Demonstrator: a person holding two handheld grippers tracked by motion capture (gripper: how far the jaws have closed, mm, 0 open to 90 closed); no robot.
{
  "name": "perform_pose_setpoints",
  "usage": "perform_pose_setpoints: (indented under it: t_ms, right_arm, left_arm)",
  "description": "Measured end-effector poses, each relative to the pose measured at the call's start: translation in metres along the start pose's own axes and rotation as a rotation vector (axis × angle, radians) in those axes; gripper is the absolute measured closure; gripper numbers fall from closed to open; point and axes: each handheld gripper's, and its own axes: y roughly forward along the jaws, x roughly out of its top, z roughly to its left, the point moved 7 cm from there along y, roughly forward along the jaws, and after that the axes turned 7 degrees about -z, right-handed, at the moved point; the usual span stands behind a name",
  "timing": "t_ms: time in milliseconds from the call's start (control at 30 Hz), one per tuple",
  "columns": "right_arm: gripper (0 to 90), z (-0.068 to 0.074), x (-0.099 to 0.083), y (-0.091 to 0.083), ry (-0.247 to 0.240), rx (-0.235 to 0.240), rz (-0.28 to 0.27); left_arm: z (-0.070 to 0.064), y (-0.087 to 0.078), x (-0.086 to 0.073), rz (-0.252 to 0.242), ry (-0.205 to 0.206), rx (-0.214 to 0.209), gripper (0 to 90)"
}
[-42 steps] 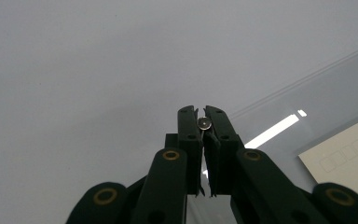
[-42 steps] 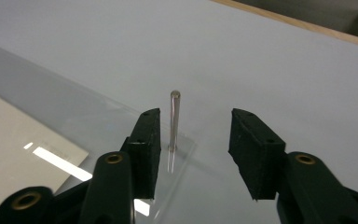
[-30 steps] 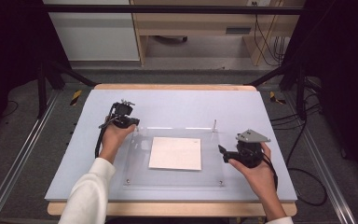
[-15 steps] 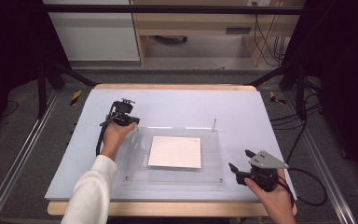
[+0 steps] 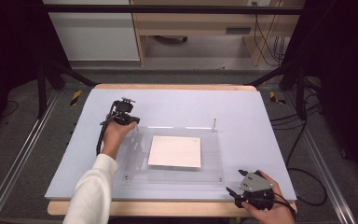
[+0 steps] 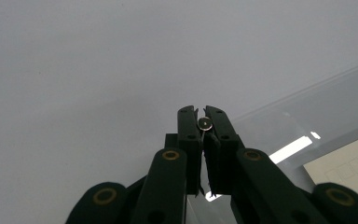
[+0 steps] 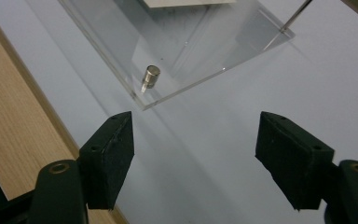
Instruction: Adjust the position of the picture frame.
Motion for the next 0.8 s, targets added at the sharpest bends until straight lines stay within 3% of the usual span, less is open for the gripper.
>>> perform_pose_setpoints:
  t_ms: [267,467,667,800]
  right_arm:
    - [25.8,0.009,0.005,0.016,-0.053,0.021,0.001]
    - [25.4,0.009,0.011,0.022,-0.084,0.016,-0.033]
    - [26.8,0.012,0.014,0.033,-0.129,0.029,-0.02]
    - [29.0,0.009,0.018,0.038,-0.142,0.018,-0.044]
  left_arm:
    - [0.001,0.002,0.0,-0.002,-0.014,-0.003,84.7]
    - [0.002,0.003,0.001,0.01,-0.011,-0.007,84.6]
    - [0.003,0.004,0.002,0.016,-0.019,-0.01,84.6]
    - [0.003,0.005,0.002,0.015,-0.02,-0.012,84.6]
